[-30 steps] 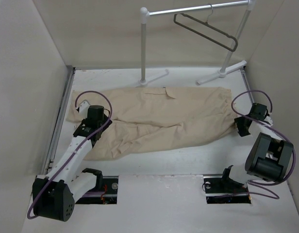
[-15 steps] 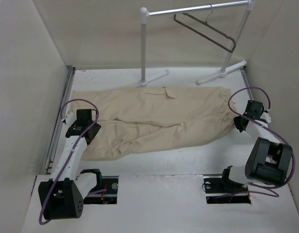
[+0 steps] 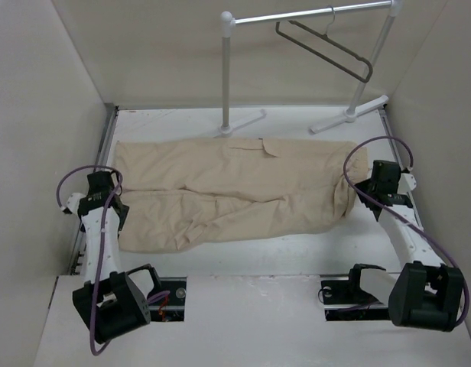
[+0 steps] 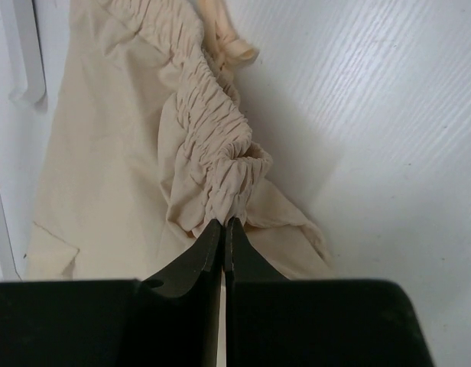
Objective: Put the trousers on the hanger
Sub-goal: Fold the trousers at the center of the board.
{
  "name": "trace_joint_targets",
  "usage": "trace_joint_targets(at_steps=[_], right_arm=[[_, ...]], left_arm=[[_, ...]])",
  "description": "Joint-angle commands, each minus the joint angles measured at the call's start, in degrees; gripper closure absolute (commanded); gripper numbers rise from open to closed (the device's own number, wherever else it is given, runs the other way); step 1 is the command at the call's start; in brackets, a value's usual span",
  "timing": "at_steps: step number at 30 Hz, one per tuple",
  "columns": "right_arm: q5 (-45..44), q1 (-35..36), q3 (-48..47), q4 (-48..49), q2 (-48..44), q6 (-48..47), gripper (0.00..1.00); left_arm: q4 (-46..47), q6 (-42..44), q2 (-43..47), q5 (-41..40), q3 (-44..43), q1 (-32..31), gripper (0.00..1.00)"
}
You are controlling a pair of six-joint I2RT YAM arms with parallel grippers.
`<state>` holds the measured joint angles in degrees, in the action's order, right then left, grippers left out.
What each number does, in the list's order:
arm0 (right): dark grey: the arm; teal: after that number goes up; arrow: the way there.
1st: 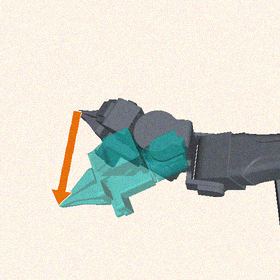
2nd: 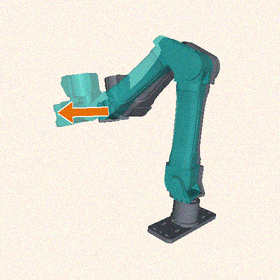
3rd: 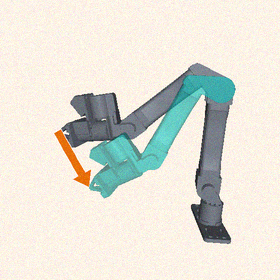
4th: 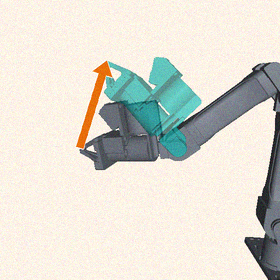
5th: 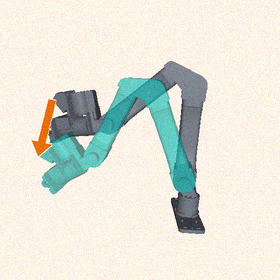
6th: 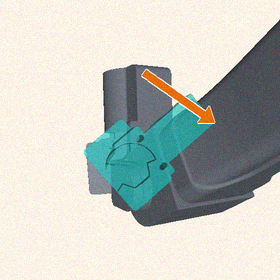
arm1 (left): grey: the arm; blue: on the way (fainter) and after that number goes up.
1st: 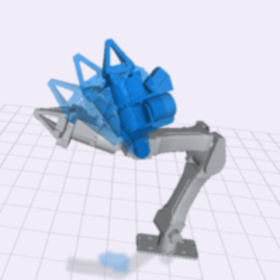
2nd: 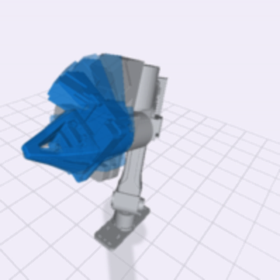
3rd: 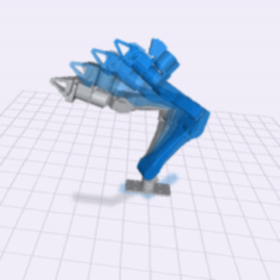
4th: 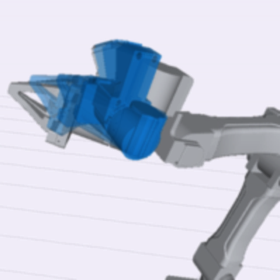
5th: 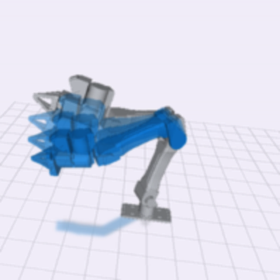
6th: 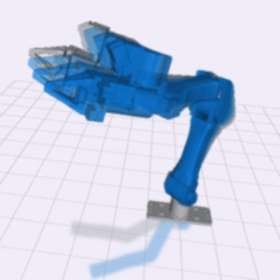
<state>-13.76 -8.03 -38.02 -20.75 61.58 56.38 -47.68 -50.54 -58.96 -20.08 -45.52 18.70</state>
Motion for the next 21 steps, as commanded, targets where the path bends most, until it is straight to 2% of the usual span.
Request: trace_joint_targets(at_steps=[1,6,11,14,19,21], right_arm=[[1.28,1.92,-0.21,3.00,1.78,1.19,0.95],[1.72,3.15,-1.27,3.79,5.12,1.45,0.95],[2.68,3.06,-0.48,4.84,6.19,1.89,0.95],[2.68,2.63,0.58,4.85,5.74,1.98,0.95],[2.07,1.13,1.11,3.71,4.51,1.89,0.95],[2.07,-0.01,1.11,3.00,4.34,1.89,0.95]], left_arm=[[-3.75,-1.05,-0.72,-1.46,2.17,4.98,0.49],[3.20,-2.63,-0.81,1.17,8.24,7.71,0.54],[10.49,-4.47,-0.28,2.32,12.73,8.15,0.50],[13.83,-4.21,-2.21,2.32,14.66,8.33,0.52],[19.71,-3.34,-4.76,3.99,17.48,9.47,0.70],[22.01,-2.37,-5.99,5.30,17.13,10.00,0.83]])
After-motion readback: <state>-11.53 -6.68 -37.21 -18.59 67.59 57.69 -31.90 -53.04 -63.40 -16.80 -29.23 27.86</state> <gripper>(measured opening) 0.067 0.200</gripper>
